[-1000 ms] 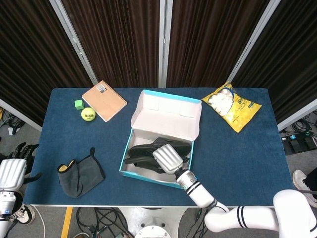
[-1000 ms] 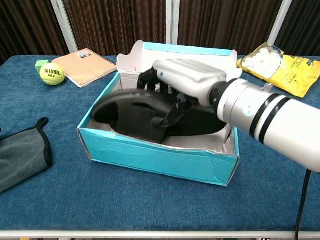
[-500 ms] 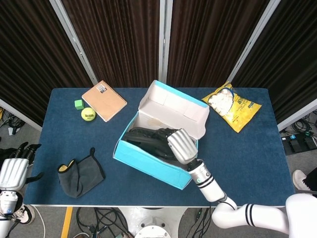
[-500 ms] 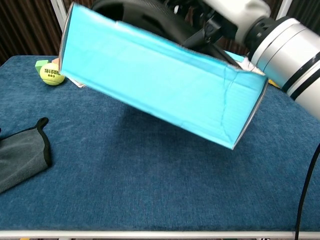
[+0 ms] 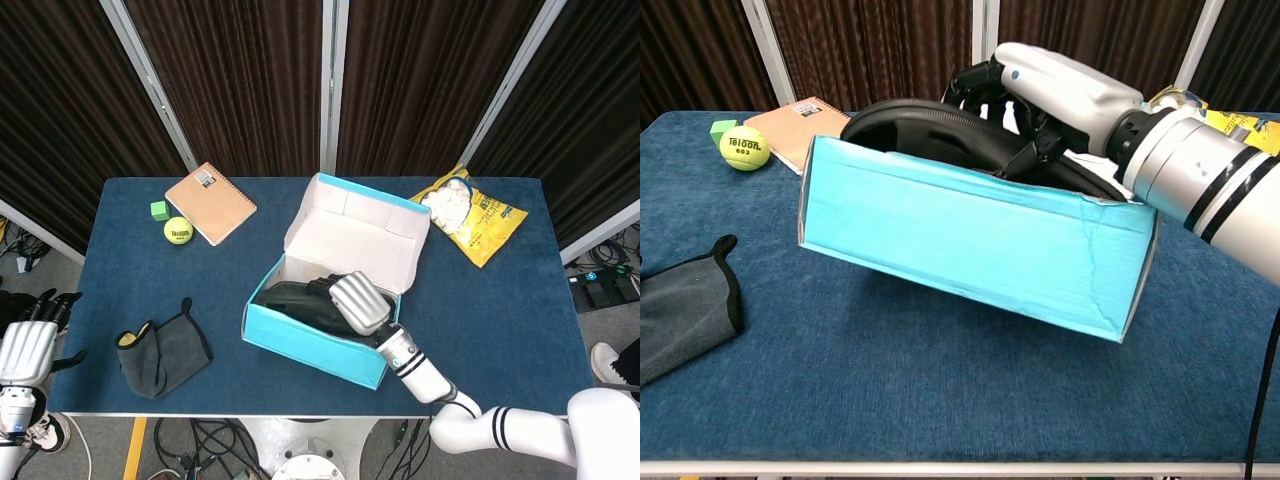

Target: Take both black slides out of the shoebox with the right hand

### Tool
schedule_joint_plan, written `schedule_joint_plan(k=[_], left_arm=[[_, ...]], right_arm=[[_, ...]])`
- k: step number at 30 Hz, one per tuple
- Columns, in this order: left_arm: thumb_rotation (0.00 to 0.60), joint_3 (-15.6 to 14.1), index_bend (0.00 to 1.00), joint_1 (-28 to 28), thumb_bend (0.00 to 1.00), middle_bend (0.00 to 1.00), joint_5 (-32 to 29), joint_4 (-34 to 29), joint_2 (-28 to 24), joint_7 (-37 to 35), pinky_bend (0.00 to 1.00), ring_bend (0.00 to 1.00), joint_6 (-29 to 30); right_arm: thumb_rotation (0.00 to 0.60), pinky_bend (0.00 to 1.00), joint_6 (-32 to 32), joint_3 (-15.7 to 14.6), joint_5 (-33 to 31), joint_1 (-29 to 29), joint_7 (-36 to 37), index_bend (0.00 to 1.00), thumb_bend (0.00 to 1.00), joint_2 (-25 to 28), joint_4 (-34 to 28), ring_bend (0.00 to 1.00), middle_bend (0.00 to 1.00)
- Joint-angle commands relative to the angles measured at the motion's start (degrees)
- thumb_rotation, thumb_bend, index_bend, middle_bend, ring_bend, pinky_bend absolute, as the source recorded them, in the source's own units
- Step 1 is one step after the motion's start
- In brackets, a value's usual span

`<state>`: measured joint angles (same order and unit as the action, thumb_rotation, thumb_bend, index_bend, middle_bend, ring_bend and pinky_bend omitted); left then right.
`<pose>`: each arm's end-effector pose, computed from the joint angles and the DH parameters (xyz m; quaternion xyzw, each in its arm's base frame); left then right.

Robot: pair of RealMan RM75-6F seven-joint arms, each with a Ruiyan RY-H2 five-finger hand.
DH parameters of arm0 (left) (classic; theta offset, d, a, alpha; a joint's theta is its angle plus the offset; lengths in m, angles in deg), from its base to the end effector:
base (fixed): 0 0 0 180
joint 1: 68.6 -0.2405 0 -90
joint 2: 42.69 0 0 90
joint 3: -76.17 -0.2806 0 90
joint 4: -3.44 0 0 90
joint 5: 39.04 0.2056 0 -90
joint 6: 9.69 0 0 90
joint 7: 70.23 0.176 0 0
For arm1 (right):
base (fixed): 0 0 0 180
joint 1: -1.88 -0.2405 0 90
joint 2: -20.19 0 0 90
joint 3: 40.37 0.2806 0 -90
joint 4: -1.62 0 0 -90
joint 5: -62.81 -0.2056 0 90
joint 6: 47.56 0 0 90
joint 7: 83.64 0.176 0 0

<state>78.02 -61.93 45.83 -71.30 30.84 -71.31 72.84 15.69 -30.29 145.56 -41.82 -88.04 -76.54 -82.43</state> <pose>-0.3772 0.2260 0.1394 -0.6201 -0.3634 -0.3402 0.6063 -0.0756 -0.3527 -0.0460 0.7232 -0.3500 0.5257 0.2796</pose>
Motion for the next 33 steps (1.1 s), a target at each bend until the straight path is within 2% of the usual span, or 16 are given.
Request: schedule_joint_plan(k=[1,7,15,20,25,30,33], left_arm=[[0.6,0.0,0.16,0.0,0.0,0.19,0.0,0.3,0.1,-0.3,0.31,0.1,0.1],[0.6,0.0,0.16,0.0,0.0,0.19,0.2,0.7,0.2,-0.6,0.31,0.1,0.1],[0.6,0.0,0.16,0.2,0.0,0.19,0.5,0.3,0.3,-0.2,0.31,0.1,0.2],[0.6,0.0,0.16,0.2,0.0,0.19,0.4,0.4,0.4,-0.5,0.31,0.1,0.0],[0.6,0.0,0.16,0.2,0.0,0.19,0.4,0.5,0.4,-0.9,0.31,0.1,0.1],[0.6,0.0,0.16,0.3,0.0,0.19,0.6,0.6,0.6,-0.9,0.31,0.1,0.3],[0.6,0.0,0.16,0.2,0.0,0.19,0.7,0.6,0.6,-0.9,0.31,0.1,0.3]], right_arm=[[0.6,0.75,-3.9,-0.7,-0.3,-1.4,0.3,0.73,0.44,1.9,-1.0,0.57,0.66],[0.6,0.78,-7.7,-1.8,0.9,-3.0,0.6,0.79,0.45,4.9,-2.7,0.61,0.7],[0.6,0.79,-11.4,-2.9,1.6,-4.6,2.0,0.81,0.47,6.5,-3.0,0.61,0.71],[0.6,0.79,-6.9,-2.8,5.3,-4.1,2.7,0.81,0.47,5.5,-1.3,0.61,0.71],[0.6,0.79,-1.3,-3.6,10.5,-3.5,7.6,0.83,0.49,4.2,0.7,0.61,0.72],[0.6,0.79,-0.2,-4.7,12.2,-3.4,8.9,0.85,0.5,4.2,2.0,0.62,0.73],[0.6,0.79,3.7,-4.2,13.5,-2.5,8.8,0.85,0.49,2.7,3.8,0.62,0.73]])
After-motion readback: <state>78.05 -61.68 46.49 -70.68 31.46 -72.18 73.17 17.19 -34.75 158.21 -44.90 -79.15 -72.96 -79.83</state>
